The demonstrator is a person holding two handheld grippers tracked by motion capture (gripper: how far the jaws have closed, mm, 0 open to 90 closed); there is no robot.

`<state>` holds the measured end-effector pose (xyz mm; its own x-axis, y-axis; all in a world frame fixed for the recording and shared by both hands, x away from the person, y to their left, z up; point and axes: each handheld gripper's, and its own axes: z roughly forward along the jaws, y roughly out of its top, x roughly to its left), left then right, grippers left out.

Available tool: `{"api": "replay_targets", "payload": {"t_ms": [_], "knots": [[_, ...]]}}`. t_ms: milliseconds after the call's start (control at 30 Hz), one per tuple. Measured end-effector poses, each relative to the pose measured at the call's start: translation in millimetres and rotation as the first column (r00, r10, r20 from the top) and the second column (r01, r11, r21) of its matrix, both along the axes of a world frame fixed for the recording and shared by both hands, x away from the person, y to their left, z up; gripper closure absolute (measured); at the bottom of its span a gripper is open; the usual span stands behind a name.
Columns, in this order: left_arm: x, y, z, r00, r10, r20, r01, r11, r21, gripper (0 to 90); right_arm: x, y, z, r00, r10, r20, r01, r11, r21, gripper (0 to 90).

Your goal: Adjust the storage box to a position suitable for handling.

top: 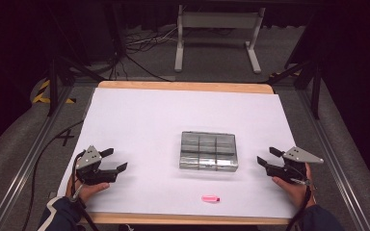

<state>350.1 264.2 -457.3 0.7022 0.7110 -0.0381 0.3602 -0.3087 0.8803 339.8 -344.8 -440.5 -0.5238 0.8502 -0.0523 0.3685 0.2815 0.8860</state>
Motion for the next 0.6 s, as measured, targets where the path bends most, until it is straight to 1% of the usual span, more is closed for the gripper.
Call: {"api": "replay_targets", "payload": {"t_ms": [233, 333, 400, 433, 467, 500, 533, 600], "knots": [[0.1, -1.1, 0.0, 0.9999, 0.01, -0.004, -0.01, 0.9999, 0.01, 21.1, 0.4, 1.8, -0.1, 1.0, 0.0, -0.004, 0.0, 1.0, -0.016, 39.3], [0.5, -2.1, 0.0, 0.9999, 0.011, -0.003, -0.011, 0.9997, 0.02, 20.9, 0.9, 3.4, -0.1, 0.9999, 0.004, -0.012, -0.004, 0.999, -0.035, 42.9], [0.6, -4.1, 0.3, 0.9999, 0.012, -0.003, -0.012, 0.9991, 0.041, 21.8, 0.8, 4.0, -0.2, 0.9999, 0.007, -0.008, -0.008, 0.999, -0.042, 46.3], [0.7, -4.8, 0.6, 1.0, 0.008, 0.002, -0.008, 0.9983, 0.058, 23.3, 0.8, 4.2, -0.1, 0.9999, 0.01, -0.01, -0.01, 0.999, -0.042, 50.5], [0.7, -4.8, 0.6, 1.0, 0.008, 0.002, -0.008, 0.9983, 0.058, 24.1, 0.8, 4.2, -0.1, 0.9999, 0.01, -0.01, -0.01, 0.999, -0.042, 50.5], [1.1, -6.2, 0.8, 1.0, 0.006, 0.002, -0.006, 0.9974, 0.072, 24.1, 0.8, 4.4, -0.1, 0.9998, 0.015, -0.012, -0.015, 0.999, -0.043, 52.0], [0.8, -7.4, 1.2, 1.0, 0.004, 0.0, -0.004, 0.9968, 0.079, 26.5, 1.6, 5.6, -0.3, 0.9997, 0.018, -0.018, -0.019, 0.998, -0.053, 58.1], [1.2, -7.4, 1.4, 1.0, 0.008, -0.003, -0.008, 0.9968, 0.079, 30.6, 2.0, 6.7, -0.2, 0.9995, 0.024, -0.022, -0.026, 0.998, -0.063, 60.3]]}}
